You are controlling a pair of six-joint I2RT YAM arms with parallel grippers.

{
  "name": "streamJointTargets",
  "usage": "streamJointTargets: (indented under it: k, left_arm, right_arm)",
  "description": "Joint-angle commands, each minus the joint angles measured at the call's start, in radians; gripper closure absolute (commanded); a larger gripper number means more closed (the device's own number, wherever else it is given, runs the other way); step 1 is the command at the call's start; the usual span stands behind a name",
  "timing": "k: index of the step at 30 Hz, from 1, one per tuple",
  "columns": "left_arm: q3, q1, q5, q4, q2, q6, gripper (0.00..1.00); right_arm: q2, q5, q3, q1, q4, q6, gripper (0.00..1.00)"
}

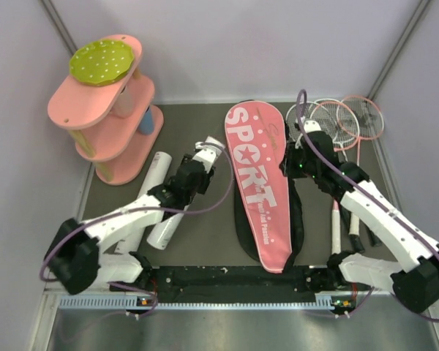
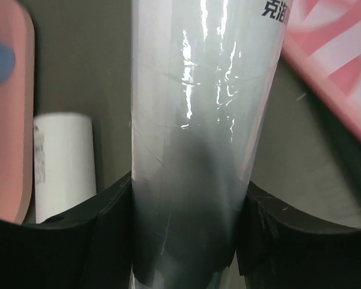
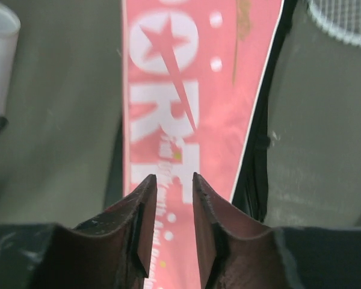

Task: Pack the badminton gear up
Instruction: Place the shuttle tube at the center of the board.

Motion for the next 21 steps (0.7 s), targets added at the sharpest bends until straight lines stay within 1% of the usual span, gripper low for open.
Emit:
streamJointTargets:
  k: [1, 2, 4, 7, 8, 9, 10, 11, 12, 14, 15, 16, 17, 18, 20, 21]
  left_arm:
    - [0.059, 0.090, -0.009, -0.053, 0.211, 0.044, 0.88]
    - [0.075, 0.106, -0.024, -0.050, 0.248, 0.043, 0.88]
    - [0.109, 0.123, -0.020, -0.087, 0.343, 0.034, 0.87]
    - [0.135, 0.145, -0.017, -0.078, 0.414, 0.035, 0.82]
    - [0.151, 0.145, -0.024, -0.085, 0.428, 0.049, 0.78]
    - [0.158, 0.146, -0.040, -0.089, 0.435, 0.047, 0.75]
    - [0.163, 0.150, -0.040, -0.087, 0.443, 0.047, 0.70]
    - [0.166, 0.150, -0.041, -0.089, 0.442, 0.040, 0.59]
    - [0.169, 0.151, -0.032, -0.090, 0.439, 0.035, 0.53]
    - [0.180, 0.162, -0.024, -0.119, 0.429, 0.020, 0.37]
    - [0.183, 0.163, -0.029, -0.136, 0.419, 0.015, 0.26]
    - [0.187, 0.165, -0.026, -0.148, 0.408, 0.002, 0.24]
    - [0.191, 0.165, -0.023, -0.159, 0.394, -0.005, 0.18]
    - [0.188, 0.165, -0.023, -0.173, 0.352, -0.012, 0.09]
    - [0.178, 0.165, -0.005, -0.174, 0.305, -0.018, 0.08]
    - [0.181, 0.166, 0.003, -0.185, 0.264, -0.044, 0.09]
  right_arm:
    - [0.052, -0.226, -0.062, -0.105, -0.030, 0.003, 0.67]
    - [0.067, -0.243, -0.076, -0.148, -0.027, 0.004, 0.66]
    - [0.103, -0.261, -0.125, -0.177, 0.000, 0.006, 0.64]
    - [0.145, -0.306, -0.191, -0.216, 0.060, 0.024, 0.61]
    - [0.164, -0.309, -0.208, -0.223, 0.092, 0.035, 0.60]
    - [0.176, -0.313, -0.211, -0.240, 0.103, 0.044, 0.57]
    - [0.210, -0.304, -0.215, -0.243, 0.117, 0.049, 0.56]
    - [0.228, -0.292, -0.218, -0.246, 0.135, 0.050, 0.52]
    - [0.245, -0.268, -0.215, -0.248, 0.138, 0.050, 0.47]
    - [0.285, -0.238, -0.212, -0.250, 0.140, 0.044, 0.46]
    - [0.293, -0.234, -0.214, -0.253, 0.148, 0.035, 0.46]
    - [0.299, -0.229, -0.217, -0.253, 0.154, 0.034, 0.45]
    - [0.305, -0.229, -0.220, -0.253, 0.158, 0.034, 0.44]
    - [0.310, -0.241, -0.223, -0.254, 0.171, 0.029, 0.44]
    - [0.327, -0.266, -0.229, -0.254, 0.192, 0.026, 0.44]
    - [0.336, -0.263, -0.226, -0.254, 0.194, 0.029, 0.45]
